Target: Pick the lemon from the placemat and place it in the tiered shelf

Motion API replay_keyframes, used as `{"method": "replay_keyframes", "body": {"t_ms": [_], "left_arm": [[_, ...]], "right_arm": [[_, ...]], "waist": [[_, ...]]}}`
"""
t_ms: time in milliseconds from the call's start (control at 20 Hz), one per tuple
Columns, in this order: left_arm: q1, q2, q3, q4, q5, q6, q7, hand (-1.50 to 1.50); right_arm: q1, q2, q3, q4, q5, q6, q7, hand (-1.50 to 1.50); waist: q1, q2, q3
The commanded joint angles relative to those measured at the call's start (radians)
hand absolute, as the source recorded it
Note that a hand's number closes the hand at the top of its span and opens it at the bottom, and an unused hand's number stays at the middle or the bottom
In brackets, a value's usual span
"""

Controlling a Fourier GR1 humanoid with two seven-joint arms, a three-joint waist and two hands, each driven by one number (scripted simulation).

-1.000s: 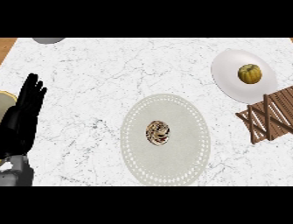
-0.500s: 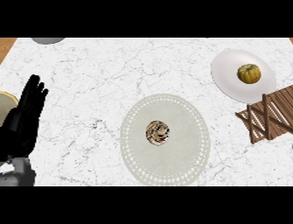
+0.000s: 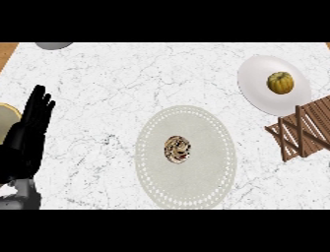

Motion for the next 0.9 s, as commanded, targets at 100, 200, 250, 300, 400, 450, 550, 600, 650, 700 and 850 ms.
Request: {"method": "replay_keyframes", "body": {"t_ms": [100,200,250,300,400,450,550,600,650,700,850], "left_arm": [[0.012,0.002,-0.002,0.012,0.004,-0.019,-0.028,0.0],[-0.017,0.019,0.007,-0.031,0.013,-0.015,0.053,0.0],[-0.004,-0.009,0.0,0.022,-0.012,0.003,-0.041,0.0],[-0.019,-0.006,-0.003,-0.012,-0.001,0.006,0.033,0.0],[-0.044,-0.004,-0.005,0.009,-0.006,0.001,0.017,0.0],[-0.002,-0.008,-0.007,0.007,0.0,-0.011,-0.026,0.0],[-0.023,-0.003,0.015,0.031,0.007,-0.006,-0.032,0.0],[-0.007,-0.01,-0.008,0.011,0.0,-0.012,-0.03,0.0],[-0.049,-0.026,-0.015,0.036,-0.021,0.018,-0.004,0.0],[-0.022,0.002,0.004,0.029,-0.011,-0.005,-0.014,0.0],[-0.022,-0.017,-0.018,0.013,-0.018,0.004,-0.008,0.0]], "right_arm": [[0.029,-0.169,-0.088,0.234,-0.017,0.071,-0.008,-1.5],[0.079,-0.222,-0.12,0.289,-0.031,0.132,-0.061,-1.5],[0.05,-0.278,-0.127,0.309,-0.041,0.165,-0.014,-1.5],[0.091,-0.27,-0.134,0.344,-0.034,0.177,-0.083,-1.5],[0.07,-0.306,-0.133,0.379,-0.032,0.225,-0.088,-1.5],[0.089,-0.326,-0.142,0.398,-0.033,0.241,-0.094,-1.5],[0.103,-0.337,-0.136,0.415,-0.024,0.28,-0.126,-1.5],[0.158,-0.333,-0.148,0.426,-0.03,0.322,-0.188,-1.5],[0.128,-0.351,-0.146,0.43,-0.029,0.327,-0.163,-1.5],[0.139,-0.324,-0.127,0.418,-0.005,0.291,-0.203,-1.5],[0.155,-0.353,-0.148,0.443,-0.024,0.345,-0.206,-1.5]], "waist": [[0.011,0.008,0.002],[0.008,0.006,0.004],[0.007,0.007,0.003],[0.009,0.008,0.005],[0.013,0.01,0.005],[0.017,0.012,0.006],[0.014,0.012,0.006],[0.003,0.009,0.007],[0.007,0.012,0.007],[0.017,0.011,0.007],[0.012,0.011,0.009]]}}
